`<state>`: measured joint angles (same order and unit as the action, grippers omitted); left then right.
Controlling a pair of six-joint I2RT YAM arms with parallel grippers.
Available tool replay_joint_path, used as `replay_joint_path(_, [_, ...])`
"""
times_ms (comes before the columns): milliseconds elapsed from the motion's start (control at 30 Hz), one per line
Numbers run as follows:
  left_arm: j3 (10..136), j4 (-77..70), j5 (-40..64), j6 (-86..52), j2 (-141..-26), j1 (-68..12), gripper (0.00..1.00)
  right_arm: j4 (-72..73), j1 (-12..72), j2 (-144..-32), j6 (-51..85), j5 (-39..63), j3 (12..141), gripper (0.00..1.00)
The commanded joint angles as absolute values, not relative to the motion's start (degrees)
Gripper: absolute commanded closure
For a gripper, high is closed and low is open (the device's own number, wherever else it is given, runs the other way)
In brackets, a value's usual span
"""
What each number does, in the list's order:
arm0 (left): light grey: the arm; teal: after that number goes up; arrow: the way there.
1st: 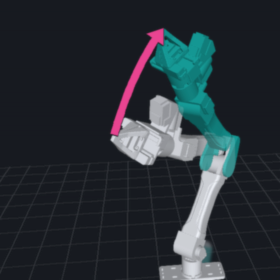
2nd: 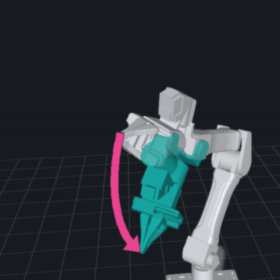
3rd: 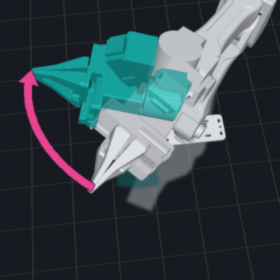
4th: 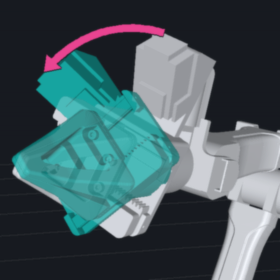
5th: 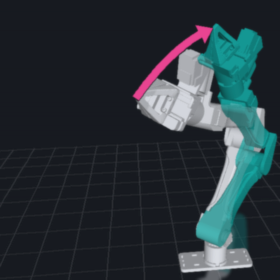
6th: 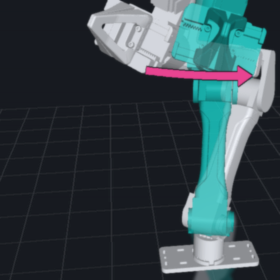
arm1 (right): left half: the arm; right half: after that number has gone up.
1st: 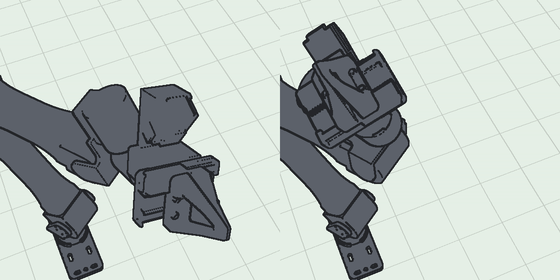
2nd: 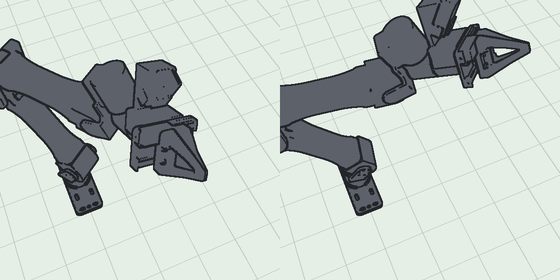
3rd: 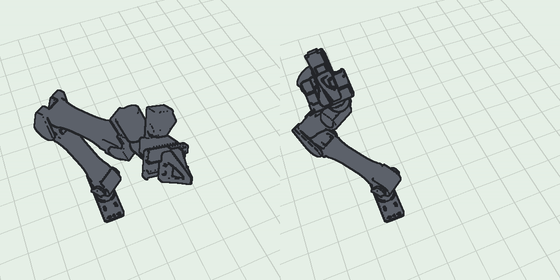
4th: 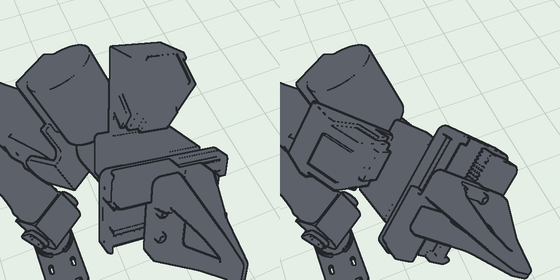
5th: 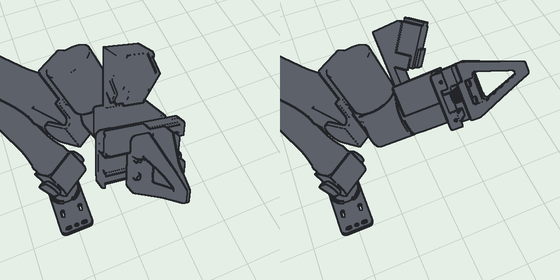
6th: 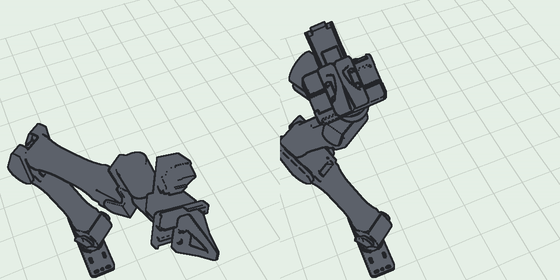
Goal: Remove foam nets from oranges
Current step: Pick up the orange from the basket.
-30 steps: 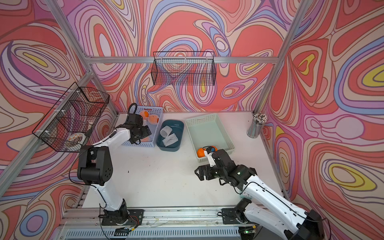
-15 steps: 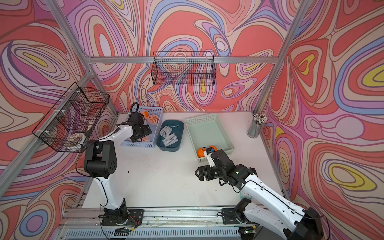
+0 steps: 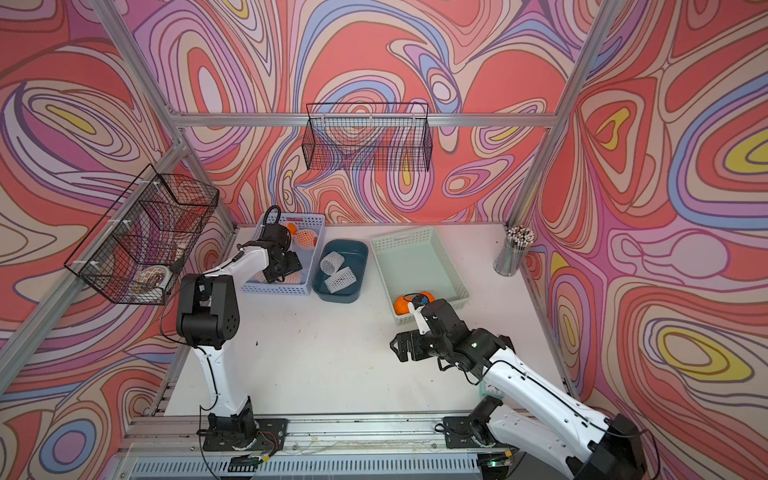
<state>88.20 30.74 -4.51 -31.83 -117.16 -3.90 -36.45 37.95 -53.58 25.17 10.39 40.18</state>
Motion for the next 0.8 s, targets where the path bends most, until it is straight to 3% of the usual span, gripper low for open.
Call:
replay_joint_path(0, [88.9, 33.4, -2.7, -30.2, -118.5, -3.7, 0.34, -36.1, 38.2, -53.8, 25.0, 9.5, 40.0, 0.02])
replay_joint_path(100, [88.8, 33.2, -2.1, -29.0, -117.9, -3.7, 0.44, -36.3, 38.2, -53.7, 24.9, 9.2, 40.4, 0.02])
replay_joint_path(333, [84.6, 27.2, 3.6, -26.4, -111.2, -3.7, 0.52, -36.7, 38.2, -54.6, 24.2, 7.7, 42.3, 0.02])
replay_joint_path(767, [84.6, 28.6, 5.2, -23.3, -98.3, -4.1, 0.54, -36.6, 38.2, -56.0, 23.1, 6.3, 44.8, 0.02])
